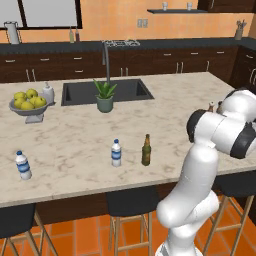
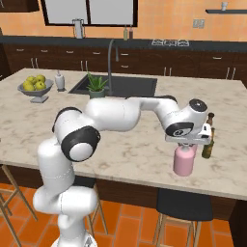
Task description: Move the plastic bottles in the middle to the plastics group, and the glass bottles in the middle to the glass group.
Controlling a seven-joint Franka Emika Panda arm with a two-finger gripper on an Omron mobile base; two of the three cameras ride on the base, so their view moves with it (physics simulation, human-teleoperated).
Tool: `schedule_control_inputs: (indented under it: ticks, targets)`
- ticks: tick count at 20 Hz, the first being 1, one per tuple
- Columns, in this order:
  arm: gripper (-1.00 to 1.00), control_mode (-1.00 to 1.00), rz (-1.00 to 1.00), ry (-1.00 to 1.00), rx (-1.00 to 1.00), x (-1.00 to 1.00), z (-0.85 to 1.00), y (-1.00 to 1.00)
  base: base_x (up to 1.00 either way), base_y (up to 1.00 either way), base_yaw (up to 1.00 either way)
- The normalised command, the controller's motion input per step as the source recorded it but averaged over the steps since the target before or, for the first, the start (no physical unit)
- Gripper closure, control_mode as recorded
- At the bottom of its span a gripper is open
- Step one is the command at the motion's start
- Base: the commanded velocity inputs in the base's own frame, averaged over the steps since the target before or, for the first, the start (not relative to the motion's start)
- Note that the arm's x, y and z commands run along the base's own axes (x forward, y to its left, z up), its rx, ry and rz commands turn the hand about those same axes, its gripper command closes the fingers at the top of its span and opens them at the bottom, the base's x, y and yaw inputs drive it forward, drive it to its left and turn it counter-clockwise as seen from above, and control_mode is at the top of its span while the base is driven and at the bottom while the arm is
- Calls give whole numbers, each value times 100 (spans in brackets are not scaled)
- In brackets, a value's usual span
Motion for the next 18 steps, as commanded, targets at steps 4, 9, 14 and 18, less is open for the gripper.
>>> schedule_control_inputs:
  ticks: [4,9,14,18]
  targets:
    - [100,-100,8,-1,0,9,-10,-6,0,0,0]
    - [100,-100,9,0,1,14,-43,-2,0,0,0]
    - [100,-100,8,-2,4,10,-28,-9,0,0,0]
    - [100,-100,8,-6,3,4,0,-10,0,0,0]
